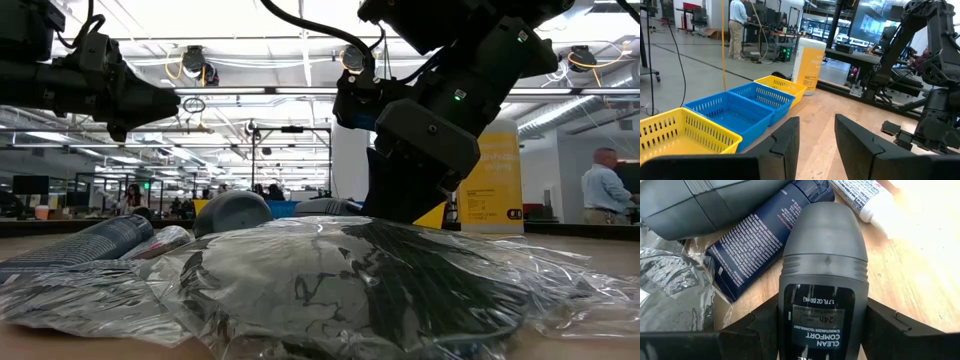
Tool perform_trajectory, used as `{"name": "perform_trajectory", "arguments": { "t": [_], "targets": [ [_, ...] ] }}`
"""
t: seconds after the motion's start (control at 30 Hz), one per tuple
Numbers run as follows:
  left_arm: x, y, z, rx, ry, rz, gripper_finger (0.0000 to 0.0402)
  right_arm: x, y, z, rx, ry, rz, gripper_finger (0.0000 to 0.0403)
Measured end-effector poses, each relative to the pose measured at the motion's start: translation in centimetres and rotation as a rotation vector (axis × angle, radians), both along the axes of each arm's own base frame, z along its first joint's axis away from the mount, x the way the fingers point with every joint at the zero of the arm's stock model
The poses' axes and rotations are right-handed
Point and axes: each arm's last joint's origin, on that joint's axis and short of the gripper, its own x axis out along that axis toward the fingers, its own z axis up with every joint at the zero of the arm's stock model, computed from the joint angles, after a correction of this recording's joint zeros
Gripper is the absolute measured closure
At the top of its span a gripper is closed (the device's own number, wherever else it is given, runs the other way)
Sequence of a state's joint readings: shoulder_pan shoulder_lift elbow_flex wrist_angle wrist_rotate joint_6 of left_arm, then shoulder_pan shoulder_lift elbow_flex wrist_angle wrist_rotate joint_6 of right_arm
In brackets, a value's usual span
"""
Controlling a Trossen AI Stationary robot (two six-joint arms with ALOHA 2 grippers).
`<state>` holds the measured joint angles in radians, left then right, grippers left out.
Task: Pick & Place Travel size toiletries
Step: Put the black deodorant into the right blue bin
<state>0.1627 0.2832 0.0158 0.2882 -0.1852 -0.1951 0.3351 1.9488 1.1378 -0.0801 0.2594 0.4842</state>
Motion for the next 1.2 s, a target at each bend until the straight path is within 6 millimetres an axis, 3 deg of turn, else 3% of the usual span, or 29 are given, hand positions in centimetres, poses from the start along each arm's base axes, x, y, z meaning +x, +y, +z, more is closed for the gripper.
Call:
{"name": "perform_trajectory", "arguments": {
  "t": [0.13,0.57,0.83,1.2],
  "targets": [
    [0.0,0.0,0.0,0.000,0.000,0.000,0.0277,-0.2,-0.1,1.0,-0.005,-0.020,0.016,0.0203],
    [0.0,0.0,0.0,0.001,0.000,0.000,0.0277,-0.8,-2.3,8.0,-0.111,-0.218,-0.009,0.0203],
    [0.0,0.0,0.0,0.001,-0.001,0.000,0.0277,-0.8,-6.7,10.7,-0.148,-0.286,-0.090,0.0203],
    [0.0,0.0,0.0,0.001,-0.001,0.000,0.0277,-0.5,-14.2,10.8,-0.212,-0.262,-0.263,0.0203]
  ]
}}
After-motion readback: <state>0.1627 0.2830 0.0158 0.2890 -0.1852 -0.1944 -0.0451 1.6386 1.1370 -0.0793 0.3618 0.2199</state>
